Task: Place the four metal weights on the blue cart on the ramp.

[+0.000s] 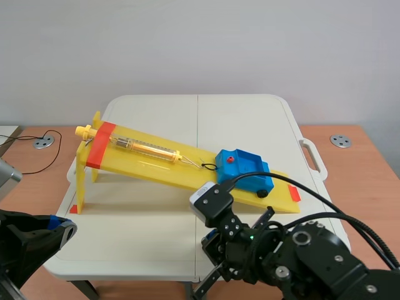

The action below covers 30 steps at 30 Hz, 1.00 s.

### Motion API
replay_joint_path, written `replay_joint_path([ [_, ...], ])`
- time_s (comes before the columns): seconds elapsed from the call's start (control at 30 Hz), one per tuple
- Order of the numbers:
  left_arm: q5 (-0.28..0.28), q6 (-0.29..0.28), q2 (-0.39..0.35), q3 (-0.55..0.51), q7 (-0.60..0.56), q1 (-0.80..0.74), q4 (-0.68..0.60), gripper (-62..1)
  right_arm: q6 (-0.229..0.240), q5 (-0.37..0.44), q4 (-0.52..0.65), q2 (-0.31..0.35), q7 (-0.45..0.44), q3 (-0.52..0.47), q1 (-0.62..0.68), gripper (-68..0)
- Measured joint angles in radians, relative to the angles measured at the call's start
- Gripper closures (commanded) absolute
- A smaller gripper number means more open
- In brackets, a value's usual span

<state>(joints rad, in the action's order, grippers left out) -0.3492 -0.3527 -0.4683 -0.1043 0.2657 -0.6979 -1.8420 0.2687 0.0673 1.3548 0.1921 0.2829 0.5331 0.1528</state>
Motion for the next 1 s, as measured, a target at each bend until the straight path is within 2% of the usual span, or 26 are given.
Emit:
replay_joint_path([
  [0.3,0.0,0.0,0.0,0.0,0.0,0.0,0.0,-5.1,0.008,0.182,0.345,0.074,0.102,-0.234,0.155,-0.6],
  [0.53,0.0,0.0,0.0,0.0,0.0,0.0,0.0,-5.1,0.06,0.4,0.529,0.074,0.19,-0.49,0.256,-0.6],
  [0.67,0.0,0.0,0.0,0.0,0.0,0.0,0.0,-5.1,0.06,0.491,0.554,0.062,0.195,-0.619,0.255,-0.6],
  [0.77,0.0,0.0,0.0,0.0,0.0,0.0,0.0,-5.1,0.059,0.5,0.551,0.034,0.198,-0.679,0.228,-0.6],
  [0.87,0.0,0.0,0.0,0.0,0.0,0.0,0.0,-5.1,0.06,0.499,0.519,-0.007,0.197,-0.689,0.171,-0.6],
  [1.0,0.0,0.0,0.0,0.0,0.0,0.0,0.0,-5.1,0.06,0.499,0.417,-0.07,0.197,-0.686,0.074,-0.6],
])
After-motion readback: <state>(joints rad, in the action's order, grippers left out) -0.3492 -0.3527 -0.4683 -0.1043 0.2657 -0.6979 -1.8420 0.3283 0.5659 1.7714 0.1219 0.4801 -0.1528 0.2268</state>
